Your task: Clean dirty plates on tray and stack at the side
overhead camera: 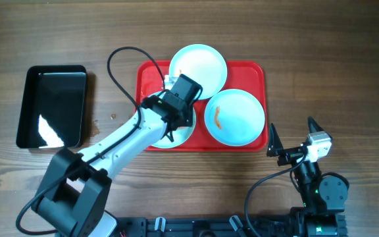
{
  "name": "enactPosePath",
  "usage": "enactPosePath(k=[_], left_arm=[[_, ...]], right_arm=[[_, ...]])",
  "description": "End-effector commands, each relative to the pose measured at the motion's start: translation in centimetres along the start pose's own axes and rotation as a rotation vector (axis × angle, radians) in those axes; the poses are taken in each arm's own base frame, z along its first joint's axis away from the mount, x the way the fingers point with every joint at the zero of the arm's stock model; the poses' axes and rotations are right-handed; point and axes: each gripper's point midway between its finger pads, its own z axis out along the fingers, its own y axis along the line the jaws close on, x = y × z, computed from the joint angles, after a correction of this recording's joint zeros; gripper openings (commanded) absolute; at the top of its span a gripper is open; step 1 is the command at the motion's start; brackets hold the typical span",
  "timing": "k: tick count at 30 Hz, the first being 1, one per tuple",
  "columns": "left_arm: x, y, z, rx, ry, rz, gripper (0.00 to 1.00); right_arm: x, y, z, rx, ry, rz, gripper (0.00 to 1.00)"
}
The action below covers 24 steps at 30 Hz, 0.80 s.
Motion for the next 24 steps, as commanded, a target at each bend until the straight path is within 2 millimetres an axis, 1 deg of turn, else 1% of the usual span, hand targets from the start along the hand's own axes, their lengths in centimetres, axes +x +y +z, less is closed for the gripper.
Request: enactPosePath(k=[1,10,12,13,14,15,17,18,19,21,22,23,24], left_arm=[[-0.4,-1.2,-0.2,0.06,0.011,-0.017,0.04],[-0.3,-1.0,-0.2,0.056,0.015,-0.018,0.04],[-0.3,-1.0,-0.2,0.055,0.016,-0.018,0.04],[-0.3,-1.0,-0.2,0.054,0.015,-0.018,0.04],[-0.4,-0.9,-0.1,0.051,0.013,-0.02,0.04],[-0.5,-0.7,-0.1,0.046,0.01,-0.024,0.04],[-0.8,0.0,0.0,0.038,0.009,-0.042,0.04],[-1.0,0.5,0.1,0.032,0.011,-0.055,0.04],[-1.2,1.2,0.2,0.025,0.016,-0.073,0.04],[-1.2,1.8,0.3,0.046,0.042,-0.104,0.04],[-1.1,1.8,0.3,0.07,0.061,-0.115,0.04],[-0.9,1.7,0.3,0.098,0.079,-0.119,0.04],[-0.9,1.8,0.3,0.12,0.096,-0.133,0.04]], right_arm=[[-0.3,-0.1,0.0,0.008,-0.013,-0.02,1.0],[-0.3,-0.1,0.0,0.008,-0.013,-0.02,1.0],[-0.4,0.4,-0.1,-0.021,-0.02,-0.008,1.0],[-0.8,1.3,-0.1,-0.076,-0.031,0.026,1.0],[-0.9,2.8,-0.3,-0.163,-0.031,0.093,1.0],[-0.9,4.7,-0.7,-0.277,-0.008,0.194,1.0],[-0.5,8.2,-2.1,-0.489,0.084,0.409,1.0],[-0.5,9.5,-2.9,-0.571,0.141,0.522,1.0],[-0.4,10.4,-3.5,-0.624,0.206,0.654,1.0],[-0.4,10.4,-3.5,-0.612,0.273,0.848,1.0],[-0.7,10.1,-3.3,-0.591,0.274,0.91,1.0],[-1.0,10.0,-3.2,-0.585,0.263,0.931,1.0],[-2.8,10.1,-3.4,-0.622,0.197,0.921,1.0]])
